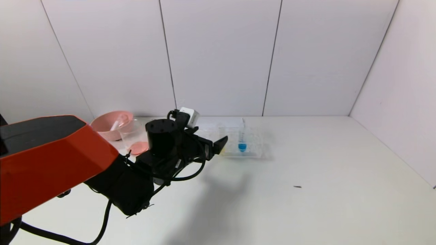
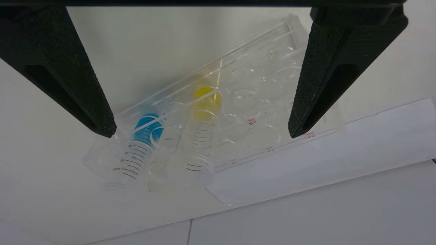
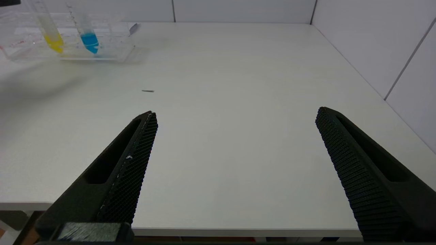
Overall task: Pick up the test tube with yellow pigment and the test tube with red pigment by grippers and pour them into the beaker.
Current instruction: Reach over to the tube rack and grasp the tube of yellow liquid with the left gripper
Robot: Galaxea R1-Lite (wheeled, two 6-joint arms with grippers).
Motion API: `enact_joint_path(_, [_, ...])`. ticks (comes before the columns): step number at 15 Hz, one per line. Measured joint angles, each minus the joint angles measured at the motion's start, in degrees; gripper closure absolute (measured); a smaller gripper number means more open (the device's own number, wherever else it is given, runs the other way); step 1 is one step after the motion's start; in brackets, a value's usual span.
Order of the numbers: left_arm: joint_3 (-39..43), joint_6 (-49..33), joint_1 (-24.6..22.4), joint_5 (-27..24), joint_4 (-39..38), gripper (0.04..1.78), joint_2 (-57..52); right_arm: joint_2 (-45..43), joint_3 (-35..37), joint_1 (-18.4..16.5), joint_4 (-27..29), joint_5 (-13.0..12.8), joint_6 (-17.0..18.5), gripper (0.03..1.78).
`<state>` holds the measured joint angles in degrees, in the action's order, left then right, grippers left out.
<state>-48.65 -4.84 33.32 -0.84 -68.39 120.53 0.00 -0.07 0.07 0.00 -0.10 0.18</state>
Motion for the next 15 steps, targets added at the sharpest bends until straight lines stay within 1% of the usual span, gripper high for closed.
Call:
enact_joint_path(4, [-3.46,-0.01,0.41,0.51,0.10,0.06,3.75,0.00,0.00,0.00,0.00,0.00,0.00,0.11])
enact_joint_path(7, [-6.33,0.05,0.44,2.00,0.73,0.06,5.49,0.00,-0.02,-0.02,0.00,0.00,0.00,0.11])
enact_joint_path(15, [-10.65,0.33,0.17,2.13,2.16,0.06,8.28,0.00,-0.02,0.02,0.00,0.00,0.00,0.11])
